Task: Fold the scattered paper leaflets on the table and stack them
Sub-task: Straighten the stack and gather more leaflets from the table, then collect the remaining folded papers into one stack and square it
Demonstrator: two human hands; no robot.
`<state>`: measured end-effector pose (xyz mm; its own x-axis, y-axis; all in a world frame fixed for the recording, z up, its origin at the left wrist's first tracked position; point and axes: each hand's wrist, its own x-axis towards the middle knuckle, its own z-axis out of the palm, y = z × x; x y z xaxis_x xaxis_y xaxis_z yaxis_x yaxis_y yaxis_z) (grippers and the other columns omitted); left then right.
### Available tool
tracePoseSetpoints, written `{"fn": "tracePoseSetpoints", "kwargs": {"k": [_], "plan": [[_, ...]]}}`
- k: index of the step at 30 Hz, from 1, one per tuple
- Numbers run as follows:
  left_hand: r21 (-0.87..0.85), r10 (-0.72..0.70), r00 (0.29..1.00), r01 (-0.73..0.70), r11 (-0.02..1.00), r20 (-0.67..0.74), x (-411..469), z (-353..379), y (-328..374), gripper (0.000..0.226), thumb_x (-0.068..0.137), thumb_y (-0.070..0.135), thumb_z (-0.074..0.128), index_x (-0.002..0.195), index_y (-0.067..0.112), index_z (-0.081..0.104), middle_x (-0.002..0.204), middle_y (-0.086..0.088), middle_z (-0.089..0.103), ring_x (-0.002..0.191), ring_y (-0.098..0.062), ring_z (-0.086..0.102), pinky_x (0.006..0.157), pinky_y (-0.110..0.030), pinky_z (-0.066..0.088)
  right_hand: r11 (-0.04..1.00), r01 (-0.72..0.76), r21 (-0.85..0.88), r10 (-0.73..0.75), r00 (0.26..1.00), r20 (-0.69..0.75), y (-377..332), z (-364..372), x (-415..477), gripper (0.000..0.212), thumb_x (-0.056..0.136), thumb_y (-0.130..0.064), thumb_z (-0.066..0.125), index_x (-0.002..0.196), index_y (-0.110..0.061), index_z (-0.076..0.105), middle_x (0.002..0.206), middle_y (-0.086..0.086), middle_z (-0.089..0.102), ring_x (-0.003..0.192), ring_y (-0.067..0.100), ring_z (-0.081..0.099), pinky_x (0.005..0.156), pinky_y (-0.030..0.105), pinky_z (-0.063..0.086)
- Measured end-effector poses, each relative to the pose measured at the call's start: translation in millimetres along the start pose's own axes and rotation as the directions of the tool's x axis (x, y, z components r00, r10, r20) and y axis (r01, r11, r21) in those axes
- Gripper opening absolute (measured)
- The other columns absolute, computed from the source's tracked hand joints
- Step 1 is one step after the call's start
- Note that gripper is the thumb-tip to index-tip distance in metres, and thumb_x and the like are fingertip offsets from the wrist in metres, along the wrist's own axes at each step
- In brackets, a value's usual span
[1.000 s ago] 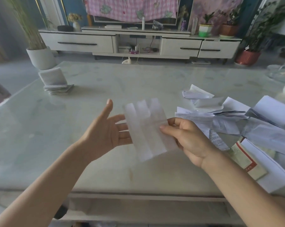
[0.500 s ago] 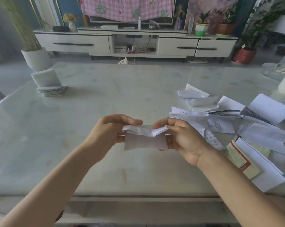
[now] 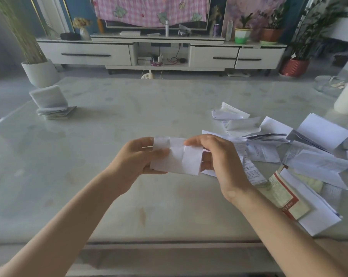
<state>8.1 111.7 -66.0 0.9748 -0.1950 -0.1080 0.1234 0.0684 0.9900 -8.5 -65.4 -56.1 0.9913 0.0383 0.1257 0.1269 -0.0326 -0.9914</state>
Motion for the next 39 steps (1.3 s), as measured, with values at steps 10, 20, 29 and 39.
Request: {"fn": "tracePoseSetpoints", "kwargs": {"k": [10,20,29,39], "plan": [[-0.444,-0.011,0.998,-0.021,0.896,-0.069,0.3,32.4,-7.2,0.026,0.093,0.012,0.047,0.112,0.003,0.062,0.115,-0.017,0.066,0.107,-0.030,0.063,0.095,-0.039,0.050,0.894,0.320,-0.314,-0.349,0.936,-0.040,12.7,14.7,-6.4,0.031,0.084,-0.014,0.054,0.113,-0.016,0.066,0.108,-0.009,0.059,0.083,0.007,0.060,0.076,0.022,0.052],[-0.254,-0.142,0.958,0.076,0.964,-0.250,12.2,26.1,-6.3,0.023,0.092,-0.006,0.040,0.084,0.008,0.056,0.076,-0.007,0.067,0.070,-0.019,0.065,0.064,-0.035,0.056,0.236,0.029,-0.971,-0.213,0.977,-0.022,-6.5,-62.6,23.8,0.006,0.086,-0.014,0.056,0.083,-0.009,0.054,0.080,0.009,0.060,0.075,0.031,0.048,0.062,0.034,0.037],[-0.198,-0.056,0.957,-0.002,0.980,-0.286,28.7,19.3,-8.2,0.028,0.094,-0.007,0.037,0.082,0.007,0.059,0.081,-0.007,0.065,0.060,-0.009,0.067,0.062,-0.031,0.057,0.639,0.349,-0.686,-0.565,0.818,-0.109,-24.5,-50.0,14.0,0.003,0.085,-0.006,0.058,0.085,-0.008,0.059,0.062,0.000,0.054,0.060,0.013,0.044,0.052,0.014,0.033],[-0.426,-0.124,0.989,0.147,0.893,0.081,22.3,39.0,-9.7,0.074,0.078,0.064,0.037,0.105,0.001,0.064,0.096,-0.018,0.067,0.086,-0.025,0.065,0.083,-0.035,0.050,0.172,0.476,-0.862,-0.526,0.785,0.328,33.6,12.7,0.5,0.029,0.090,-0.024,0.049,0.108,-0.008,0.066,0.099,0.006,0.066,0.083,0.028,0.059,0.068,0.034,0.044]]}}
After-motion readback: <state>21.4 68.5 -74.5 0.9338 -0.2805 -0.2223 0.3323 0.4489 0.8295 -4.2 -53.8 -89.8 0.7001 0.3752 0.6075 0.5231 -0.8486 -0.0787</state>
